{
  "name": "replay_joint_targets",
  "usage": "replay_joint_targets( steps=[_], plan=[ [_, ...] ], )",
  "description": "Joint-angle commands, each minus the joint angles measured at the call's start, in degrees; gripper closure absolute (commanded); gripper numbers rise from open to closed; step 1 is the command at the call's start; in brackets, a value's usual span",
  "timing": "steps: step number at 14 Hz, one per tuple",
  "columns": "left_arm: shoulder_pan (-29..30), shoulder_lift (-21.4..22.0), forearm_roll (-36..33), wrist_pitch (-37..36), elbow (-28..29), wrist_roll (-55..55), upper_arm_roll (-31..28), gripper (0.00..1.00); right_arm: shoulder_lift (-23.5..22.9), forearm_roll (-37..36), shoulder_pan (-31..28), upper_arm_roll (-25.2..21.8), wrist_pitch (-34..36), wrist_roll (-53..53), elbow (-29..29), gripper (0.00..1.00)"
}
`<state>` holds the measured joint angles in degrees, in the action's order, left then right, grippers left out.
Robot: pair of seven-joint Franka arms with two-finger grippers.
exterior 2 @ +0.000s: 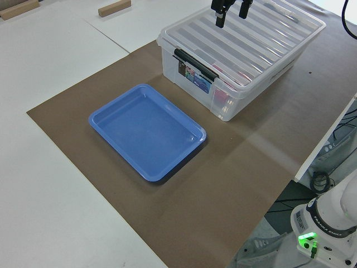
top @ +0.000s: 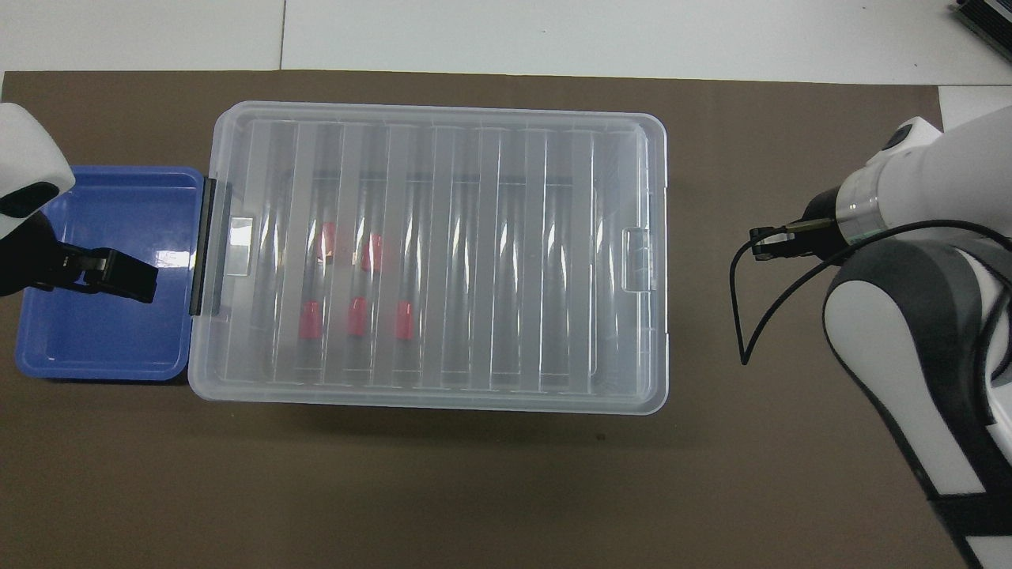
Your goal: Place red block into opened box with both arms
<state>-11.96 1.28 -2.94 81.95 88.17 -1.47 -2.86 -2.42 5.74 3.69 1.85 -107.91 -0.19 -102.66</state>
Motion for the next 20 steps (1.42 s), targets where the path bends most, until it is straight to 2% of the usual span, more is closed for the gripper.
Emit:
replay_joint_targets(
  steps=[1,2,3,4,12,16,20],
  plan=[
    [0.45,0.83,0.39,0.31,0.87,0.68,0.22,0.00,2.06,-2.83,-1.84,0.35,0.07,2.81,-0.97,1.00],
    [0.45,0.83,0.39,0.23,0.87,0.68,0.22,0.00,1.98,-4.06,-2.36,0.35,0.51,3.78,-0.18,0.78],
    [0.45,0.83,0.39,0.23,0.87,0.68,0.22,0.00,1.98,-4.86,-2.54,0.44,1.38,4.14,1.04,0.17],
    [0.45,0.83,0.48,0.23,0.87,0.68,0.22,0.00,1.89,-4.95,-2.72,0.35,2.35,4.32,2.45,0.01],
    [0.45,0.83,0.39,0.23,0.87,0.68,0.14,0.00,1.63,-7.85,-3.77,0.00,17.55,8.71,14.23,0.00],
    [0.45,0.83,0.39,0.23,0.87,0.68,0.14,0.00,7.06,-7.50,-4.83,0.09,20.73,8.27,9.06,0.00],
    [0.45,0.83,0.39,0.31,0.87,0.68,0.22,0.00,5.85,-7.50,-4.74,0.09,20.37,8.01,10.63,0.00]
  ],
)
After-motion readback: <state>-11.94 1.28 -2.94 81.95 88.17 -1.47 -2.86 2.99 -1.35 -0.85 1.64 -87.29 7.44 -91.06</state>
